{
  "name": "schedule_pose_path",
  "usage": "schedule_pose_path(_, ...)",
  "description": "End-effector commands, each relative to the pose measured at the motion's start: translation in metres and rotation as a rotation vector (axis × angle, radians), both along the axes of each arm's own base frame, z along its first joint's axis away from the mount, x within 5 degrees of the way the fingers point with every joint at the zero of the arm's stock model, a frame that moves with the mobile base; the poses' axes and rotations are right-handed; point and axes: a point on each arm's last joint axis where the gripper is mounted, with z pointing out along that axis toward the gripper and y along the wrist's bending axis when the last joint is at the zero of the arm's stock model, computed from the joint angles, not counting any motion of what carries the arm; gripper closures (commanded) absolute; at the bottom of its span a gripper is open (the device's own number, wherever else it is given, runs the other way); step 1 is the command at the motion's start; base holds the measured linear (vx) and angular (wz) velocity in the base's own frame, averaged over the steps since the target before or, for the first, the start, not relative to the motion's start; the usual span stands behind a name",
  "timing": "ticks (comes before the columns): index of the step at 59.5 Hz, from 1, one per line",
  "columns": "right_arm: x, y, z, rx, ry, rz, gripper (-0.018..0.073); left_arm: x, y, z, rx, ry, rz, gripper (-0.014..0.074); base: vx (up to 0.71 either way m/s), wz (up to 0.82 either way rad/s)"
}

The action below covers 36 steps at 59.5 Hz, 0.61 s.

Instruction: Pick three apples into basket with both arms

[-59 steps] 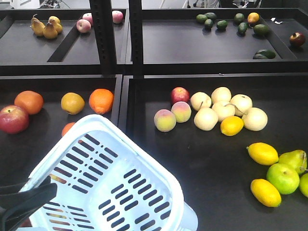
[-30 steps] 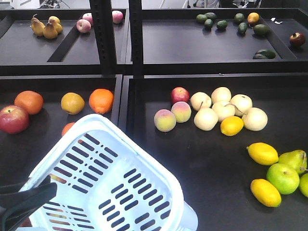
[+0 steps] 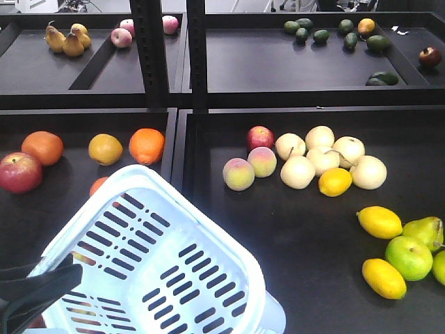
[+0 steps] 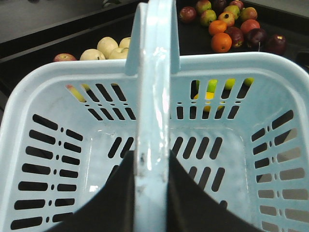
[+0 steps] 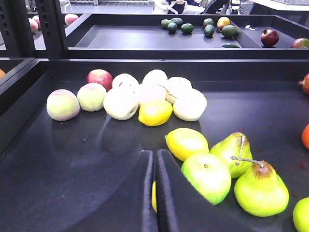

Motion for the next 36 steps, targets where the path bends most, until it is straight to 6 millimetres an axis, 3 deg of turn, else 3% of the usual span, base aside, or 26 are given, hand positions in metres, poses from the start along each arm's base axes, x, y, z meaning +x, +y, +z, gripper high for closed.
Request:
schedule_pose_path(1, 0.0008, 0.0004, 0.0028, -0.011, -0.070, 0.006, 0.0551, 0.0038, 0.0007, 0.0172, -0.094, -0.066, 0.046, 0.0602, 0.00, 0.00)
schedule_pose_path(36, 0.0008, 0.0004, 0.0028, -0.011, -0.070, 0.006, 0.0551, 0.0038, 0.0007, 0.0172, -0.094, -0.066, 0.046, 0.0602, 0.00, 0.02)
